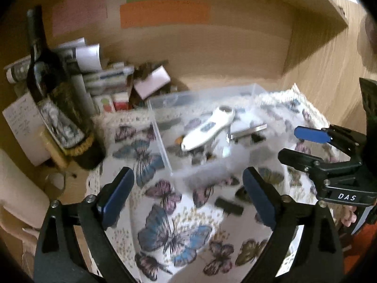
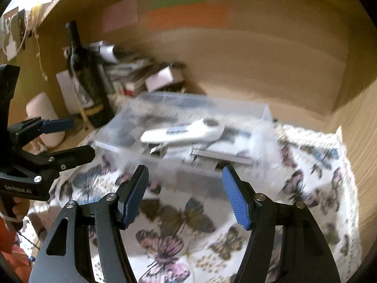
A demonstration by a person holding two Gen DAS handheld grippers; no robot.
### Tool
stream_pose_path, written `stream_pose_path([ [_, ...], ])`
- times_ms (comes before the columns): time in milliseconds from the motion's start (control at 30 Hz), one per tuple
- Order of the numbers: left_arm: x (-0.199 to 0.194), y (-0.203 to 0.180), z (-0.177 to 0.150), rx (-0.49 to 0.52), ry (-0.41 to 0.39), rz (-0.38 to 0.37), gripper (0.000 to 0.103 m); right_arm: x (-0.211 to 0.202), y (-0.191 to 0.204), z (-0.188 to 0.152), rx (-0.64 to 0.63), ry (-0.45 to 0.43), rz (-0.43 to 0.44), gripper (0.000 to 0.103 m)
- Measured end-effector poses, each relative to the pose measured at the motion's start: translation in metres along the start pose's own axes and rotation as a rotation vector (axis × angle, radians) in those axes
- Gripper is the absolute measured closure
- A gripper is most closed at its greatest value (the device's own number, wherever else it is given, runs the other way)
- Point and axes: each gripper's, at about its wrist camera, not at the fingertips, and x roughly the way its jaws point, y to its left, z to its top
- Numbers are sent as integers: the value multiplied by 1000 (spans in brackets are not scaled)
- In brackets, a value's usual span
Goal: Organize rigid objects
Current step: 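Grasp the dark cone-shaped cup with the right tool while the left tool grasps the black USB dongle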
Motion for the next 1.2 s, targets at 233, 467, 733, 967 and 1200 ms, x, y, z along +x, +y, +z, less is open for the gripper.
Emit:
stream_pose_path([
  [233, 16, -5, -29, 11, 94, -39, 9, 25, 17, -21, -13, 98, 39, 41],
  [467, 30, -9, -43, 19, 159, -59, 9, 52, 25, -29, -29, 188, 52, 43],
  [733, 43, -18, -46, 49, 199, -84, 19, 65, 23, -29, 2, 245, 108, 76],
  [967, 58, -32, -42, 68, 233, -112, 29, 49, 18, -27, 14, 202, 99, 77],
  [1200, 70, -54, -37, 150, 232, -109, 54, 32, 9, -28, 18, 159, 71, 77],
])
